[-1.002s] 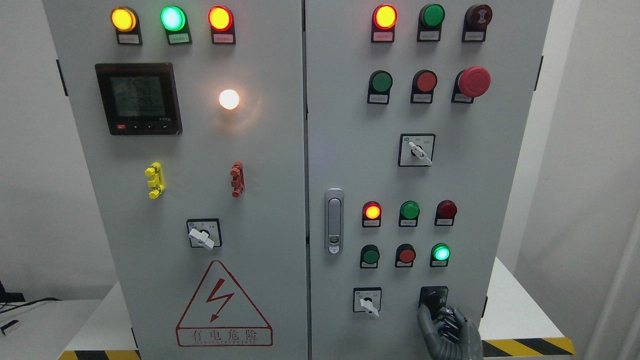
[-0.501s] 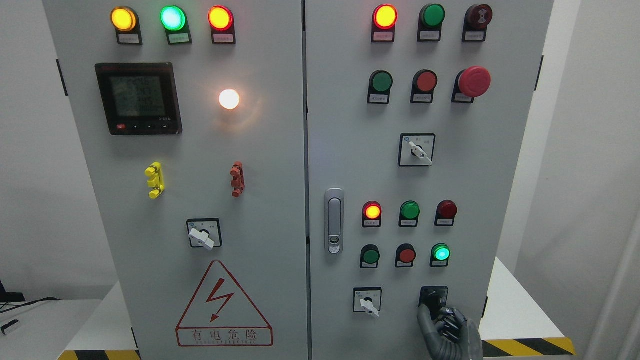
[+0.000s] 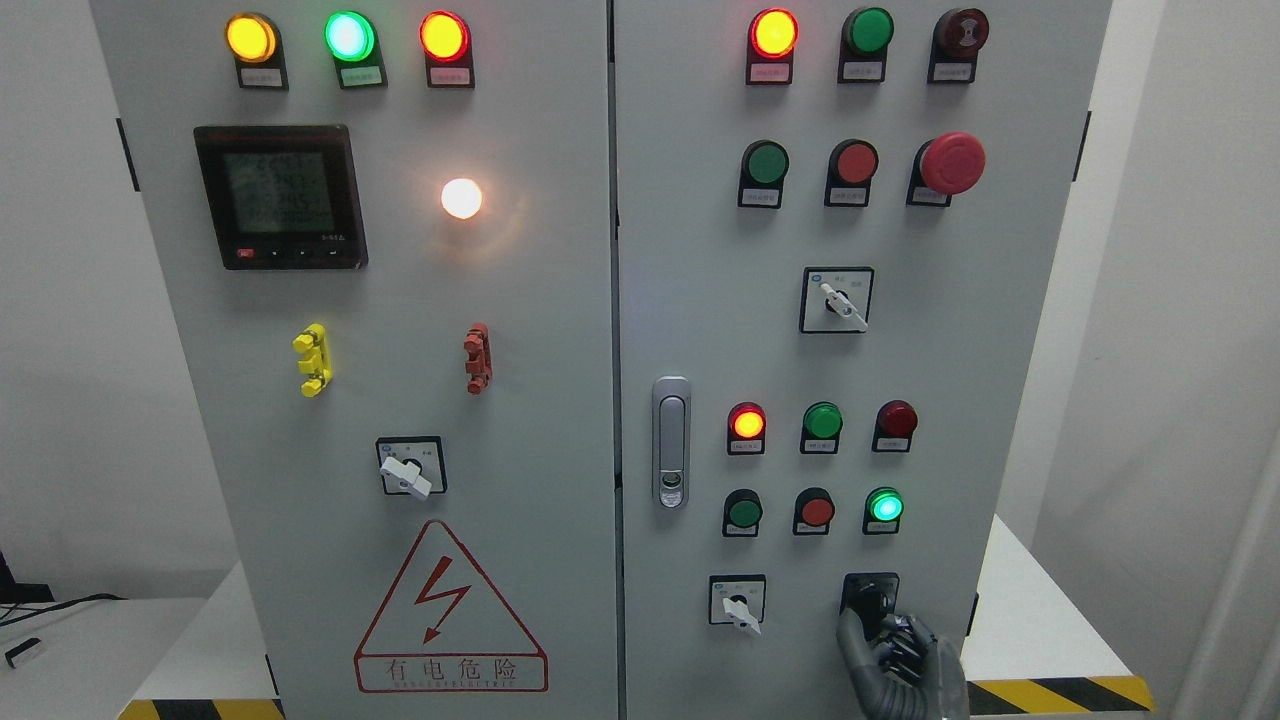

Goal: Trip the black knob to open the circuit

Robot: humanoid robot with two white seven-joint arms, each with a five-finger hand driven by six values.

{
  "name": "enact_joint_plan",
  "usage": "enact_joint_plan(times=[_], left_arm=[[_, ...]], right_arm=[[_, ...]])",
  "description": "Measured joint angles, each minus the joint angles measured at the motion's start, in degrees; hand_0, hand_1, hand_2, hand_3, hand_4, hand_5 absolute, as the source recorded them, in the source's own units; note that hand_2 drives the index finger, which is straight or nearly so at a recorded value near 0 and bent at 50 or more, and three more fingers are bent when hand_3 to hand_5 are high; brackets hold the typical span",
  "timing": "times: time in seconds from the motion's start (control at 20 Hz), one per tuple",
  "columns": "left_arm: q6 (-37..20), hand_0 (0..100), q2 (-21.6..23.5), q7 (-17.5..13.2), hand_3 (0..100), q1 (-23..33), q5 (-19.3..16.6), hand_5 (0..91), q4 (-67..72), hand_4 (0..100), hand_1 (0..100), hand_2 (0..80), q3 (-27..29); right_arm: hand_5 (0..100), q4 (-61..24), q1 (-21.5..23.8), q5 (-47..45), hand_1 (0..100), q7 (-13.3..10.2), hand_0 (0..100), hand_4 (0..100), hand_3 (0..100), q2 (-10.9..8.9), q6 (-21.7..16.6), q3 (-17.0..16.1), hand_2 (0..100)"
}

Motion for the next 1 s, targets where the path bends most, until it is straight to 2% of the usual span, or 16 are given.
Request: enact_joint_plan(times=[1.0], left_arm=[[0.0, 12, 0.0, 0.0, 0, 0.0, 0.0, 0.0, 0.0, 0, 39, 0.0, 0.0]], right_arm=[[98, 0.0, 0.0, 2.6, 69, 0.0, 41, 88, 86, 0.00, 0.0, -0.3, 59]])
